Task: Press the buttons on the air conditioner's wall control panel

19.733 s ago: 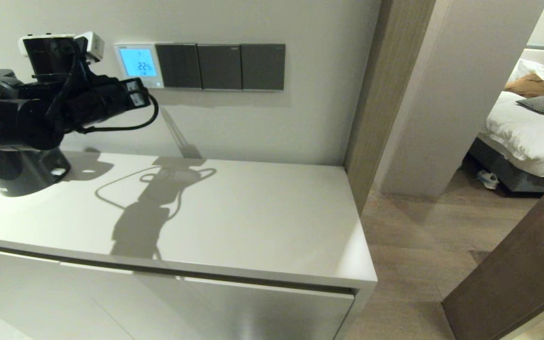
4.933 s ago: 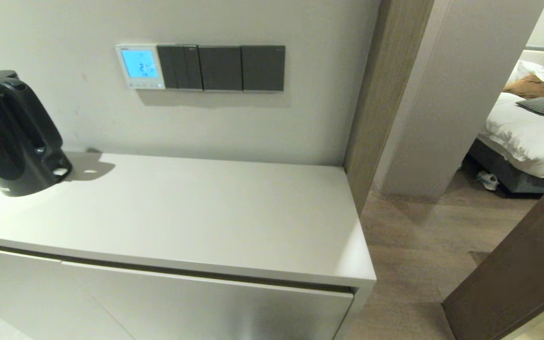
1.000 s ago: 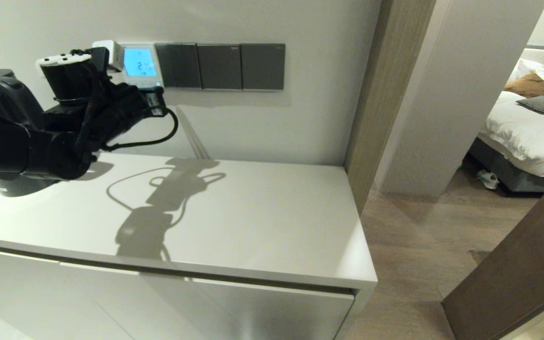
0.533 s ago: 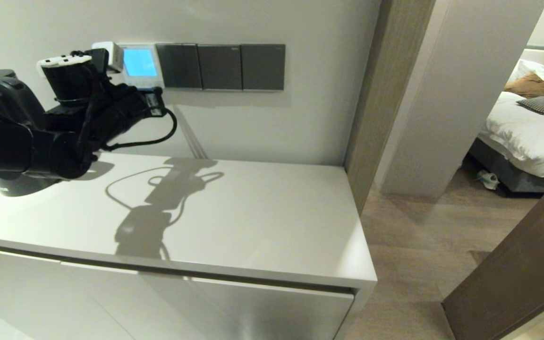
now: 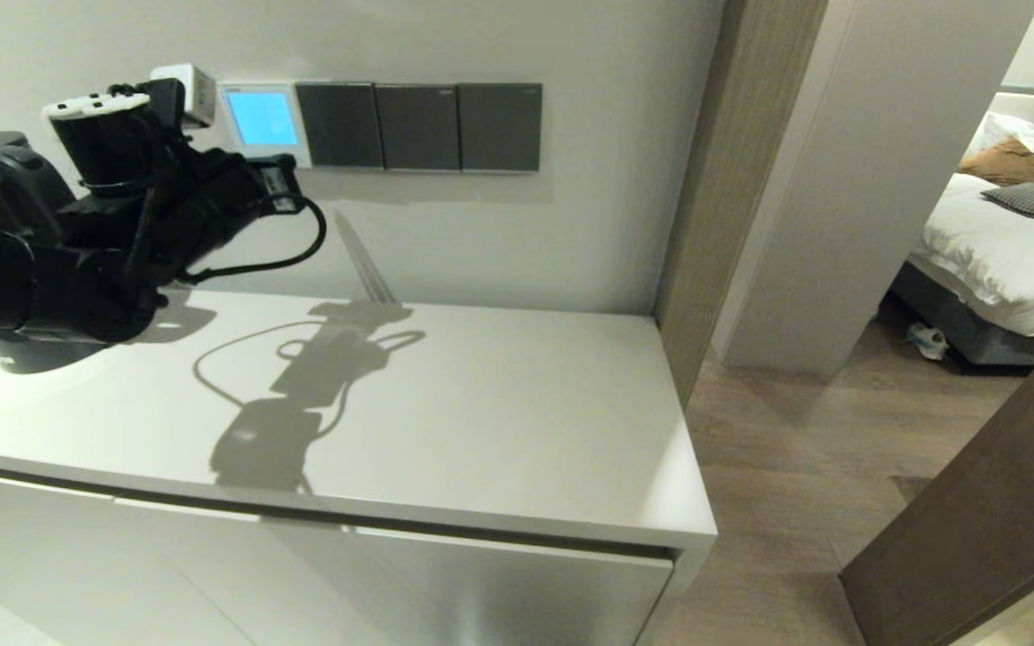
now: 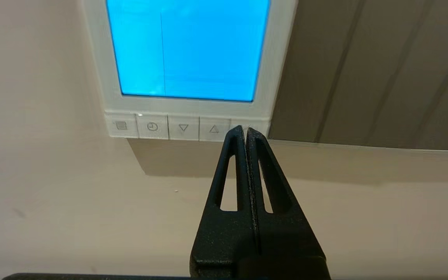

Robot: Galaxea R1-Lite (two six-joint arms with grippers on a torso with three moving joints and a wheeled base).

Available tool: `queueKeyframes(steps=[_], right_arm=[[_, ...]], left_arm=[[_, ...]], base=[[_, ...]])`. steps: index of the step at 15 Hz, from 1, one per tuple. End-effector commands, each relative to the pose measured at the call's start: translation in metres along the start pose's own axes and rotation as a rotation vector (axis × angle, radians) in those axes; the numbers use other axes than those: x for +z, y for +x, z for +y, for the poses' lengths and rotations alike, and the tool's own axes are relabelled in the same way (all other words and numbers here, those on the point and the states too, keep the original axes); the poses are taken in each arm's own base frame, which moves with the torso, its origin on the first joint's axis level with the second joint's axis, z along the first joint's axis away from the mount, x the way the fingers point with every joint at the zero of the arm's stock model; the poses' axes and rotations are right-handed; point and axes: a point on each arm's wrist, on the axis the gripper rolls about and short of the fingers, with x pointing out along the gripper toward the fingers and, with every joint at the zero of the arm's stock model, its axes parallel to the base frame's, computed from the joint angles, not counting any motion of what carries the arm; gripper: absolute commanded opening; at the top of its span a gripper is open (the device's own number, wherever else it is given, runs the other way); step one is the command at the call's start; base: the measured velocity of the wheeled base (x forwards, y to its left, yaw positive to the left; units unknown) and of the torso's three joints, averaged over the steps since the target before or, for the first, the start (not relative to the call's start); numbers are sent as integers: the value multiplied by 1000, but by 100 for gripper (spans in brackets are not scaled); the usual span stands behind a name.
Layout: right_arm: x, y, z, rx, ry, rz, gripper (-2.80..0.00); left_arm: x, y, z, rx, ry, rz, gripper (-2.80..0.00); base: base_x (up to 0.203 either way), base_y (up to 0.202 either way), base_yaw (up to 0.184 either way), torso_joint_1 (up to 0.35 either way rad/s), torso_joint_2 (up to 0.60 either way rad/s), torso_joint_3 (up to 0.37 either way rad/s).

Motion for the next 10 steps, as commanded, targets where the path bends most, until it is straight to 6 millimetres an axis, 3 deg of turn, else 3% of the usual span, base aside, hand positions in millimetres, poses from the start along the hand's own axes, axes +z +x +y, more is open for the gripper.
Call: queueKeyframes(steps=[1, 5, 8, 10], right_arm=[[0, 0, 0, 1, 0, 3, -280], [0, 0, 0, 1, 0, 3, -280], [0, 0, 0, 1, 0, 3, -280], [0, 0, 0, 1, 0, 3, -280]], left_arm=[[27, -23, -5, -9, 1, -51, -280], [56, -61, -12, -24, 1, -104, -280], [84, -104, -17, -27, 6, -163, -280], [102, -143, -19, -27, 9, -201, -280]], base=[[0, 0, 0, 0, 0, 0], [0, 0, 0, 0, 0, 0], [0, 0, 0, 0, 0, 0], [0, 0, 0, 0, 0, 0]])
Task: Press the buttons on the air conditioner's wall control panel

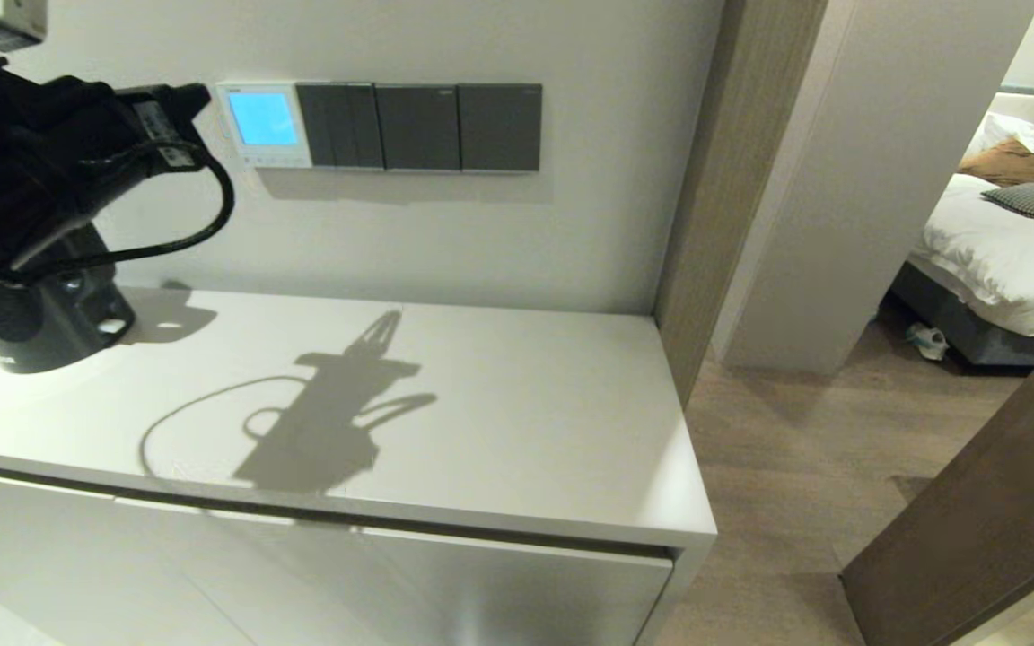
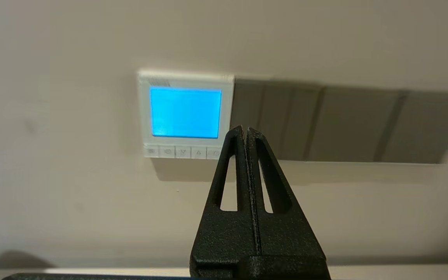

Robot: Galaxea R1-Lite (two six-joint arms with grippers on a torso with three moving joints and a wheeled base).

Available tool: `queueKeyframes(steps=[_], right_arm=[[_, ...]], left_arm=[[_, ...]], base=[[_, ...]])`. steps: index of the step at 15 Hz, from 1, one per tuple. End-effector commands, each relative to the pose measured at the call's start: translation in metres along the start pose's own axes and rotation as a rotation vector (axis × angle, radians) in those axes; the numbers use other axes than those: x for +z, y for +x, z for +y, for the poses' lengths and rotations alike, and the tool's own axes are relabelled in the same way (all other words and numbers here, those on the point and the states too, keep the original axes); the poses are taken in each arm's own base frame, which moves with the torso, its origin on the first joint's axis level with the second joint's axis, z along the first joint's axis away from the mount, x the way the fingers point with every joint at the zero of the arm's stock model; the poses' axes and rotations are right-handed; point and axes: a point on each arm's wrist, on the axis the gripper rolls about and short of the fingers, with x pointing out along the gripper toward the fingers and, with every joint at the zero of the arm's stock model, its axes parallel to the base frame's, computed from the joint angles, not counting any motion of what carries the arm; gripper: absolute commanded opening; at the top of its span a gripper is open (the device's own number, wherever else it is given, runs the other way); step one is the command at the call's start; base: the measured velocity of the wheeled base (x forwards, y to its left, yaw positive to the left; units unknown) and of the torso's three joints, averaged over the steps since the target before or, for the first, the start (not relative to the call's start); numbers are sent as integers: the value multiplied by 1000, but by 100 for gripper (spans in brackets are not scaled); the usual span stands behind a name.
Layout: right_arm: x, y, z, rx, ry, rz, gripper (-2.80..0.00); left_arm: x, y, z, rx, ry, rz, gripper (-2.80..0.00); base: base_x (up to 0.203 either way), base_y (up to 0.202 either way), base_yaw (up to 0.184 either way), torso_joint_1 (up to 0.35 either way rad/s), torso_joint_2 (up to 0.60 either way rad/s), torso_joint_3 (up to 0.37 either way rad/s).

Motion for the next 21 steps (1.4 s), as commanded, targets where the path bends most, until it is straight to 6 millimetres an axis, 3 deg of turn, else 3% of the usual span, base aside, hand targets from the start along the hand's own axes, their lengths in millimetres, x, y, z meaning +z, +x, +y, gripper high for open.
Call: queueKeyframes(steps=[1, 4, 8, 11, 13, 17, 21], right_arm=[[0, 0, 0, 1, 0, 3, -280], [0, 0, 0, 1, 0, 3, -280], [0, 0, 0, 1, 0, 3, -280], [0, 0, 0, 1, 0, 3, -280], [0, 0, 0, 1, 0, 3, -280], [0, 0, 0, 1, 0, 3, -280], [0, 0, 0, 1, 0, 3, -280]], left_arm=[[42, -56, -6, -6, 7, -98, -280], [47, -114, -7, 9, 27, -105, -280], [38, -190, -6, 70, 87, -125, -280], [23, -250, -11, 98, 113, -120, -280], [2, -280, -13, 108, 113, -55, -280], [-57, -304, -11, 121, 99, 112, -280], [-93, -315, -7, 177, 95, 207, -280]], base=[[0, 0, 0, 0, 0, 0], [0, 0, 0, 0, 0, 0], [0, 0, 0, 0, 0, 0], [0, 0, 0, 0, 0, 0], [0, 0, 0, 0, 0, 0], [0, 0, 0, 0, 0, 0], [0, 0, 0, 0, 0, 0]])
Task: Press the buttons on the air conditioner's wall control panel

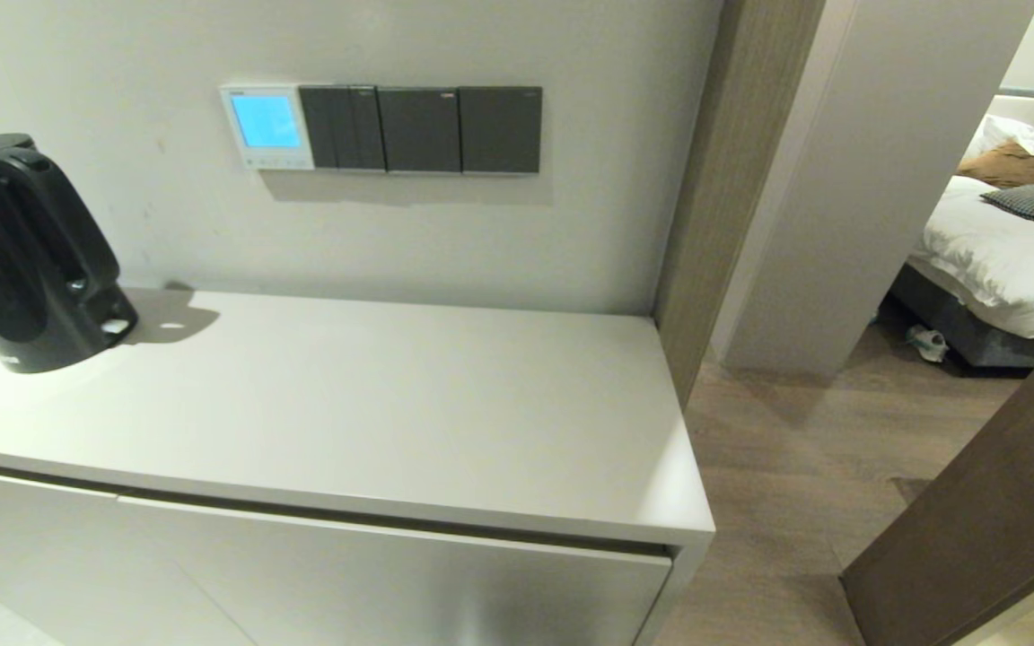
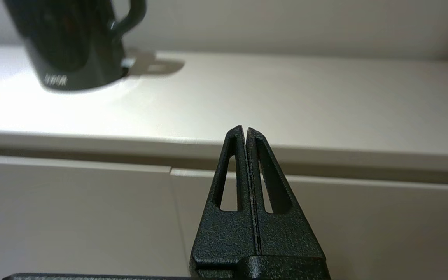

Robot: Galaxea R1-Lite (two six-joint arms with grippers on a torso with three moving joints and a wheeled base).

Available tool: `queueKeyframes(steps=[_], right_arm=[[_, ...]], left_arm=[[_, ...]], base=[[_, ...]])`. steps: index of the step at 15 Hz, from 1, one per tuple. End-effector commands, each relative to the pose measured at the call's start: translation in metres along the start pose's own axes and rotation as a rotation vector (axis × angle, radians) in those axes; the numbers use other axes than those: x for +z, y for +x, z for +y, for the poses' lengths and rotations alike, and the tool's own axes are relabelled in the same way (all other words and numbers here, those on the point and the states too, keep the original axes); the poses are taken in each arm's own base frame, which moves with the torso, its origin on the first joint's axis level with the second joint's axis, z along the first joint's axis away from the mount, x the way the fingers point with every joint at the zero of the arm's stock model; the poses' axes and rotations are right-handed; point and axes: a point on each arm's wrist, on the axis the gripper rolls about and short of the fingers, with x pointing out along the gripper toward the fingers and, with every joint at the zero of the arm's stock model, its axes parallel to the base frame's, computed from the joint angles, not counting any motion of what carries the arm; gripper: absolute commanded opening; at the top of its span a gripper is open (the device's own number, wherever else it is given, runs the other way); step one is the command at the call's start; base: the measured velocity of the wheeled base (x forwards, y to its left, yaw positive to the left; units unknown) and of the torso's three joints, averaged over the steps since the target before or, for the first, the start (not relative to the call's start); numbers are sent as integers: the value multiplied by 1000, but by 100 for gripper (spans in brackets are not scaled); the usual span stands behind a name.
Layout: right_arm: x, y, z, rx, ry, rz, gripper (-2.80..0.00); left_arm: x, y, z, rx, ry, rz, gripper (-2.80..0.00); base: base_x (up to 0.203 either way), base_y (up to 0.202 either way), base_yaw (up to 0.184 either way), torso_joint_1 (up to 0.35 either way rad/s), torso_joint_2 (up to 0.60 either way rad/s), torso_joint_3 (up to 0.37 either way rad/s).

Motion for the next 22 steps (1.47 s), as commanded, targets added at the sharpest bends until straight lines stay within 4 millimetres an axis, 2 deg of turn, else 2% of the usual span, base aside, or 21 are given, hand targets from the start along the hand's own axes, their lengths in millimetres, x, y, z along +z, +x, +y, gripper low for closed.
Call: queueKeyframes(steps=[1, 10, 14, 22], right_arm=[[0, 0, 0, 1, 0, 3, -280], [0, 0, 0, 1, 0, 3, -280], [0, 0, 0, 1, 0, 3, -280], [0, 0, 0, 1, 0, 3, -280]], left_arm=[[-16, -3, 1, 28, 0, 30, -280], [-55, -20, 1, 120, 41, 155, -280], [-56, -22, 1, 112, 55, 133, -280], [-76, -34, -1, 57, 66, 150, -280]], base=[[0, 0, 0, 0, 0, 0], [0, 0, 0, 0, 0, 0], [0, 0, 0, 0, 0, 0], [0, 0, 0, 0, 0, 0]])
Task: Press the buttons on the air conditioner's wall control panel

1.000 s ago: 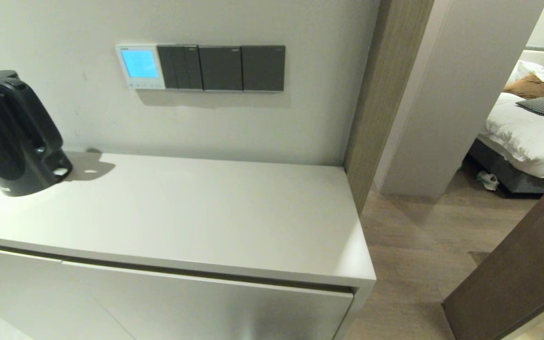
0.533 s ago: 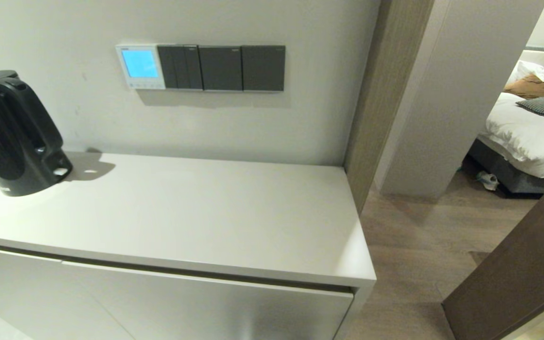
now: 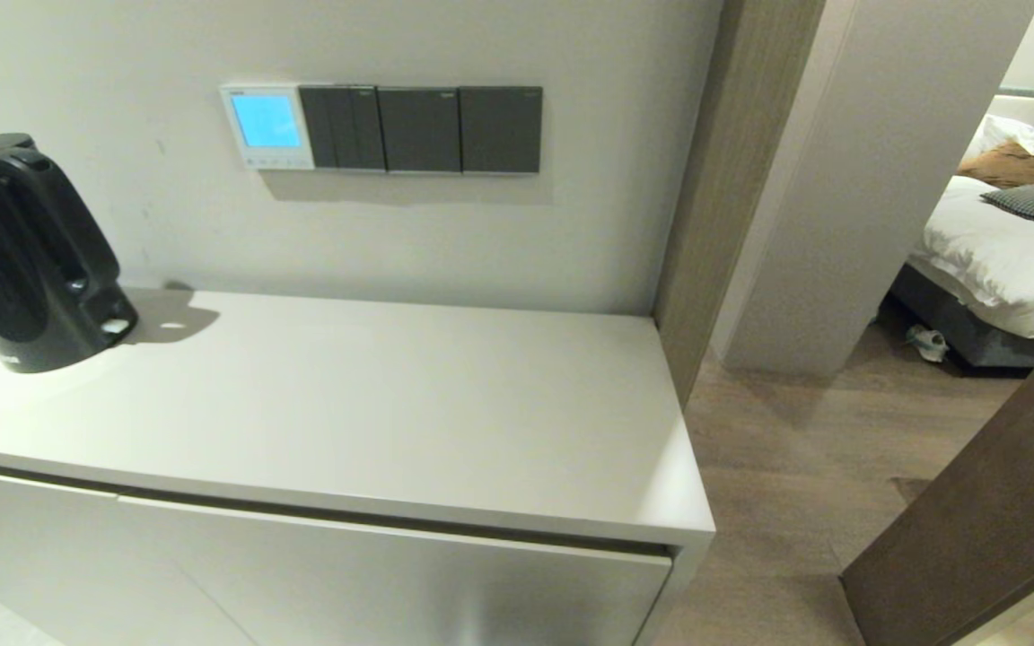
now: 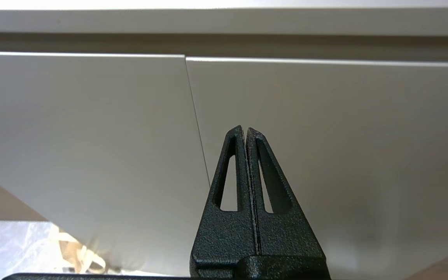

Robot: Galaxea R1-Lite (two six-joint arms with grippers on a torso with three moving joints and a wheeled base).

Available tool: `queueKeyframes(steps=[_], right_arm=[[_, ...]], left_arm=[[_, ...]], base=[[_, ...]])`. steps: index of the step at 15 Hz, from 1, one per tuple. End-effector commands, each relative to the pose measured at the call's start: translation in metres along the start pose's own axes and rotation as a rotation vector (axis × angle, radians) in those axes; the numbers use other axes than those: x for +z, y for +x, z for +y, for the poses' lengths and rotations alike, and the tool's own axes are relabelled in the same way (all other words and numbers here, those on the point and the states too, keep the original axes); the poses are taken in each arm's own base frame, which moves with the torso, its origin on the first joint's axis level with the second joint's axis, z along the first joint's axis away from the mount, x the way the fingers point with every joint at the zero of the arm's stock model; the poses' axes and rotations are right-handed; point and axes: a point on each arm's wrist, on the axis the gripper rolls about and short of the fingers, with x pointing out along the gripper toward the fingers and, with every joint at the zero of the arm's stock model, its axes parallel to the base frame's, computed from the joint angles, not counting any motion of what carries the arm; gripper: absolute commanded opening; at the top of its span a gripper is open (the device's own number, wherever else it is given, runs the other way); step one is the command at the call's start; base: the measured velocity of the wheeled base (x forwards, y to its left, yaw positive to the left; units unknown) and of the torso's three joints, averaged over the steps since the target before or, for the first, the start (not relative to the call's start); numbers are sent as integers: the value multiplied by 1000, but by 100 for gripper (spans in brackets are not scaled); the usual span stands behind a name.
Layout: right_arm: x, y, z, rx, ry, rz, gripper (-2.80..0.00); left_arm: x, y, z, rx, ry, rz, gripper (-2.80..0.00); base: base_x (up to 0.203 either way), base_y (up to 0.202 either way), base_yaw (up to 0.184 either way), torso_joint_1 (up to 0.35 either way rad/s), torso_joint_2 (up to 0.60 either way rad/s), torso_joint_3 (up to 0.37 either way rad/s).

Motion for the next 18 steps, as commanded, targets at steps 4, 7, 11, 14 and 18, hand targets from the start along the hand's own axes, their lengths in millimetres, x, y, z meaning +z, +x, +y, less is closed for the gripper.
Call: queueKeyframes(steps=[4, 7, 11, 14, 18], right_arm=[[0, 0, 0, 1, 0, 3, -280], [0, 0, 0, 1, 0, 3, -280], [0, 0, 0, 1, 0, 3, -280], [0, 0, 0, 1, 0, 3, -280], [0, 0, 0, 1, 0, 3, -280]], left_arm=[[-3, -4, 0, 2, -4, -46, -280], [-3, -4, 0, -3, -25, -48, -280], [-3, -4, 0, -3, -33, -48, -280], [-3, -4, 0, -3, -33, -48, -280], [-3, -4, 0, -3, -33, -48, -280]], base=[[0, 0, 0, 0, 0, 0], [0, 0, 0, 0, 0, 0], [0, 0, 0, 0, 0, 0], [0, 0, 0, 0, 0, 0], [0, 0, 0, 0, 0, 0]])
